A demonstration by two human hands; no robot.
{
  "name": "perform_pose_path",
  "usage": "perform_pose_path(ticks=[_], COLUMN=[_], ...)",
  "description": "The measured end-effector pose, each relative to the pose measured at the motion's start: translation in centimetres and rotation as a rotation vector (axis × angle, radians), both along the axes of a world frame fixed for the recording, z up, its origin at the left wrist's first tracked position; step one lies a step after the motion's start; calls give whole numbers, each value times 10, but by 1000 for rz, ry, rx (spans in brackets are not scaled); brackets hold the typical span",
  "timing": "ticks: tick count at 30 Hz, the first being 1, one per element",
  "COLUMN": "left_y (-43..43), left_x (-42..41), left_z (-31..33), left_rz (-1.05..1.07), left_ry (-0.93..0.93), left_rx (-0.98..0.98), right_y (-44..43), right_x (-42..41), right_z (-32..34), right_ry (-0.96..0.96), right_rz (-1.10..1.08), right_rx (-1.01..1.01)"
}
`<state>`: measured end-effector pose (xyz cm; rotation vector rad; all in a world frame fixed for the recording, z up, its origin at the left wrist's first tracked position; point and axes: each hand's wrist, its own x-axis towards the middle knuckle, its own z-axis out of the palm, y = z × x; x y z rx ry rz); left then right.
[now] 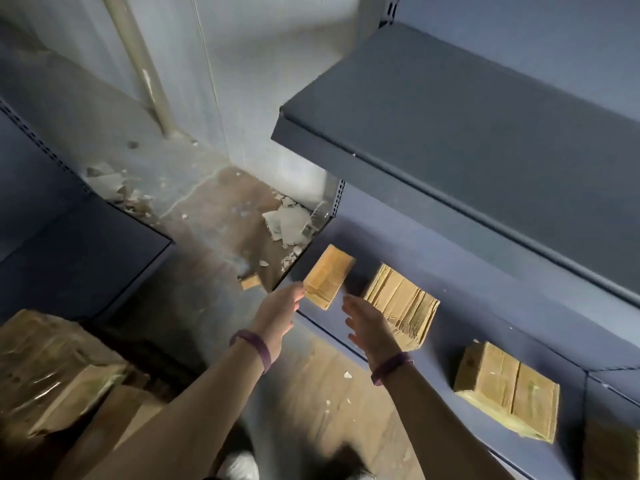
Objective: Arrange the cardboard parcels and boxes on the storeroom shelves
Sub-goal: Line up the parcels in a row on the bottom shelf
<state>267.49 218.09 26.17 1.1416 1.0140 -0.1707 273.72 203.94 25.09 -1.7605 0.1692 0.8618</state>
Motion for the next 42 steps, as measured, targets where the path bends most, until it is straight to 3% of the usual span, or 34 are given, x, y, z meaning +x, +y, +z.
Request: perform_pose_path(ticks=[5, 11, 16, 20, 25, 30, 33, 39, 42], left_y=[13, 19, 21, 17, 5, 2, 0, 0, 14], left_x=[30, 73, 116, 130, 124, 117, 115, 111, 113], left_z=[-103, -203, -259, -297, -316, -323, -328, -305, -279], left_rz=[-89, -130, -161, -291, -398, -310, -374, -354, -281], left_ry=[-92, -110, -137, -122, -82, -147, -170, -164, -190], left_rx=[137, 296, 421, 650, 721, 644, 639, 981, 972], right_y=[10, 25, 26, 25, 28, 31, 30, 29, 30], right_x=[34, 67, 97, 104, 99, 101, 100, 88, 85], right_z=[-107, -205, -253, -280, -310, -327, -321, -292, -273], right_ry=[-69, -227, -299, -377, -348, -331, -331, -402, -459], right_rz=[3, 182, 184, 261, 270, 262, 255, 249, 219], right_rx=[-1, -128, -140, -201, -120, -121, -108, -27, 46])
